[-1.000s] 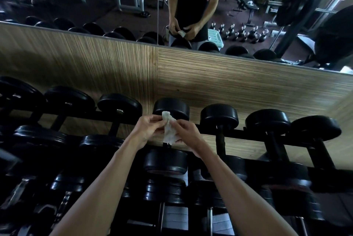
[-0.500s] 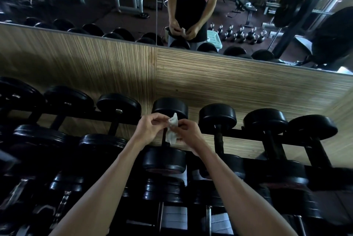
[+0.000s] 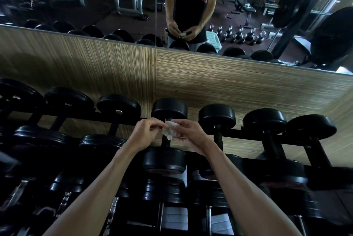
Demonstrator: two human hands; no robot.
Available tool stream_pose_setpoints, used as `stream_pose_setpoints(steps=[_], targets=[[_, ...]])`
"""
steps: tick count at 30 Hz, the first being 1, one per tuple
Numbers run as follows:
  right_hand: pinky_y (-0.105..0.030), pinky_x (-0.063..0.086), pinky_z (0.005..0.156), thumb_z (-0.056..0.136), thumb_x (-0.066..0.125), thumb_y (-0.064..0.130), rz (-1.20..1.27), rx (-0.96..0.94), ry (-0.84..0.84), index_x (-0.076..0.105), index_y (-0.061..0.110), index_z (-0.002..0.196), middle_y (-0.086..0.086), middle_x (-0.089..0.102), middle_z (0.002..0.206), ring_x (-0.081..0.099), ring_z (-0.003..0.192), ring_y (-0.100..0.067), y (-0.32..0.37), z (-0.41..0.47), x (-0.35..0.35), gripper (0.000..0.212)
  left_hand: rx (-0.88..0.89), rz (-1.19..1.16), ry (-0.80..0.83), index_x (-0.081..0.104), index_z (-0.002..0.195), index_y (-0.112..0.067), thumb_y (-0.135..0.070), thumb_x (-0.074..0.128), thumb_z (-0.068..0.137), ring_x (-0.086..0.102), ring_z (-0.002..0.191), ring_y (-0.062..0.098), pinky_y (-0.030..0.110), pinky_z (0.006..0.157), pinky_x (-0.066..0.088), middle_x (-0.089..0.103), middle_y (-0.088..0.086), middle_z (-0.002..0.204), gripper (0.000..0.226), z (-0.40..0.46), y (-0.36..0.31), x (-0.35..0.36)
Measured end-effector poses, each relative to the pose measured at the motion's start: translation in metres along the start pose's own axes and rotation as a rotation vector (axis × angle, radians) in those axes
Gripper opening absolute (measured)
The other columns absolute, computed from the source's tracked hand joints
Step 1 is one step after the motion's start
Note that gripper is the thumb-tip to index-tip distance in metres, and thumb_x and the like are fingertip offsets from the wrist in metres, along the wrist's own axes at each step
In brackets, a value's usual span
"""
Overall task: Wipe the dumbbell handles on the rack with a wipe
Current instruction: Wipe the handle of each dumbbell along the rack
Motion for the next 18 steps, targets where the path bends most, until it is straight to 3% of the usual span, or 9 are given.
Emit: stream_pose_setpoints(steps=[3,5,7,10,14,18], targets=[[-0.04,0.059,0.09,0.091,0.068,-0.001,-0.12,-0.072,-0.09,0.067,0.01,0.119,-0.019,0.069,0.105,0.07,0.095,-0.024,0.004,0.004,-0.007,0.031,-0.212,-0.245,-0.056,0.072,0.101,-0.014,-0.01,0.063,0.094,0.068,0.101,0.011,0.035,0.093,0.056,0.072,0.0,0.104,0.012,-0.004,0.011,-0.002],[-0.036,0.06,0.085,0.09,0.069,0.0,-0.174,-0.108,-0.111,0.067,0.016,0.115,-0.017,0.069,0.101,0.069,0.092,-0.024,0.007,0.004,-0.007,0.03,-0.305,-0.38,-0.047,0.065,0.114,-0.013,-0.021,0.068,0.093,0.067,0.103,0.012,0.031,0.088,0.058,0.068,0.003,0.11,0.023,-0.007,0.013,0.003],[-0.027,0.058,0.076,0.089,0.07,0.0,-0.19,-0.136,-0.123,0.065,0.017,0.117,-0.012,0.07,0.096,0.069,0.086,-0.017,0.01,0.003,-0.006,0.033,-0.319,-0.432,-0.001,0.06,0.124,-0.01,-0.019,0.069,0.091,0.068,0.102,0.015,0.028,0.086,0.058,0.068,0.008,0.111,0.035,-0.007,0.011,0.01],[-0.017,0.053,0.068,0.089,0.07,-0.001,-0.185,-0.146,-0.123,0.062,0.013,0.125,-0.005,0.069,0.089,0.068,0.075,-0.004,0.012,-0.001,-0.005,0.039,-0.309,-0.411,0.026,0.065,0.121,-0.006,-0.011,0.067,0.092,0.069,0.103,0.02,0.029,0.089,0.058,0.07,0.013,0.11,0.03,-0.006,0.013,0.012],[-0.023,0.056,0.073,0.087,0.075,0.008,-0.055,-0.068,-0.073,0.065,0.007,0.122,-0.007,0.073,0.094,0.07,0.082,-0.012,0.0,-0.003,0.001,0.036,-0.311,-0.415,-0.015,0.068,0.111,-0.001,-0.004,0.06,0.096,0.069,0.103,0.026,0.03,0.086,0.059,0.071,0.015,0.107,0.018,-0.005,0.018,0.011],[-0.027,0.058,0.069,0.091,0.07,0.005,-0.038,0.026,-0.067,0.068,0.004,0.102,-0.01,0.071,0.09,0.07,0.075,-0.013,-0.014,-0.003,0.003,0.012,-0.332,-0.487,0.005,0.066,0.115,-0.005,-0.006,0.063,0.094,0.069,0.096,0.016,0.021,0.074,0.058,0.071,0.012,0.107,0.021,-0.011,0.016,0.015]])
Point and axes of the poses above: each hand's wrist, its own z-axis towards the middle knuckle, its own x-axis out of the palm, y = z × x, the point moved 10 cm from there along z, towards the middle knuckle
